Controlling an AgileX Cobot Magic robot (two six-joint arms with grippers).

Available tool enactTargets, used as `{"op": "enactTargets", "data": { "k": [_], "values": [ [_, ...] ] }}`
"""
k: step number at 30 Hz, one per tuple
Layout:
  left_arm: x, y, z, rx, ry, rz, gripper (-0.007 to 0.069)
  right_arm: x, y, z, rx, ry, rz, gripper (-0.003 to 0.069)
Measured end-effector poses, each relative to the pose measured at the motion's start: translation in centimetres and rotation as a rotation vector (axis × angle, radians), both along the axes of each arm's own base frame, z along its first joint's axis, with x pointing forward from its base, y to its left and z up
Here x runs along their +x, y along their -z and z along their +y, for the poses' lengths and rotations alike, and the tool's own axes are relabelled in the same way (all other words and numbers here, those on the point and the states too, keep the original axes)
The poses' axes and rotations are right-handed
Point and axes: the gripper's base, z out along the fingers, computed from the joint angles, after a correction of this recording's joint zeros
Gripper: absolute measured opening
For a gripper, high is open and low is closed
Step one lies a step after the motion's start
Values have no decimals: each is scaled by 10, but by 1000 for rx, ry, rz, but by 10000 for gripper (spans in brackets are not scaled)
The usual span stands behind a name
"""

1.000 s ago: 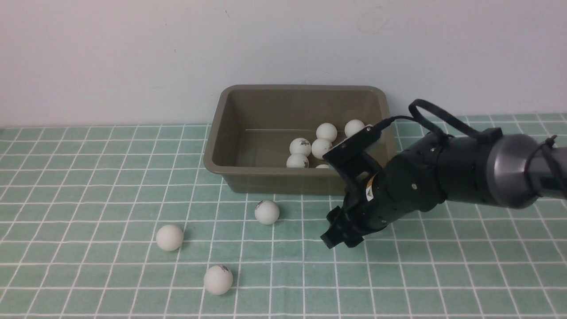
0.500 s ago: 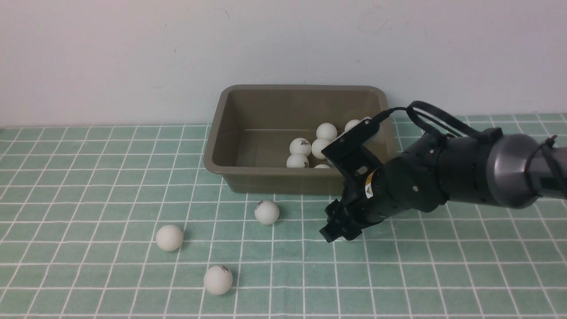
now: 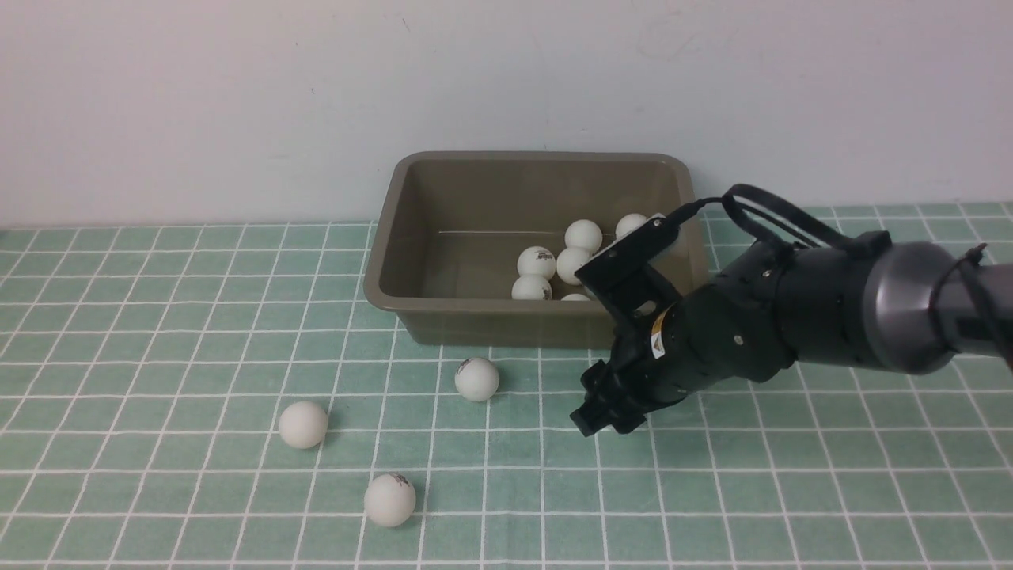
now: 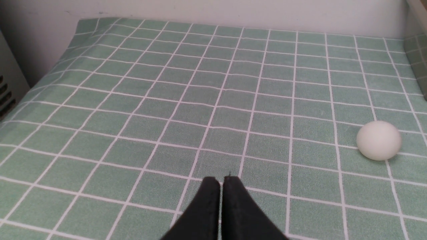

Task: Put the table tennis balls in the box on the green coffee tablecloth.
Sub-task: 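Reach for and grasp a ping pong ball on the table, then release the ping pong ball into the bin and lift the gripper away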

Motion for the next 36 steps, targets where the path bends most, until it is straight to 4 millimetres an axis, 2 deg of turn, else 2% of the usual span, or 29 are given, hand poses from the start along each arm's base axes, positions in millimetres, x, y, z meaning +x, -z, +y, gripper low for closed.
{"op": "enactTargets", "data": {
  "k": [3,12,15,20,23,26,29,33,36],
  "values": [
    [0,0,0,0,0,0,-4,0,7,0,-8,6,18,384],
    [0,0,0,0,0,0,-4,-3,4,-1,3,43,51,367],
    [0,0,0,0,0,0,-4,-7,-18,-2,33,53,53,367],
    [0,0,0,0,0,0,-4,-3,-54,2,87,38,-6,367],
    [0,0,0,0,0,0,-4,4,-92,8,152,18,-94,367],
    [0,0,0,0,0,0,-4,24,-129,17,212,2,-226,367],
    [0,0,0,0,0,0,-4,50,-128,20,204,13,-268,367],
    [0,0,0,0,0,0,-4,82,-97,20,129,28,-236,367],
    [0,0,0,0,0,0,-4,96,-76,20,77,36,-191,367]
  ]
}}
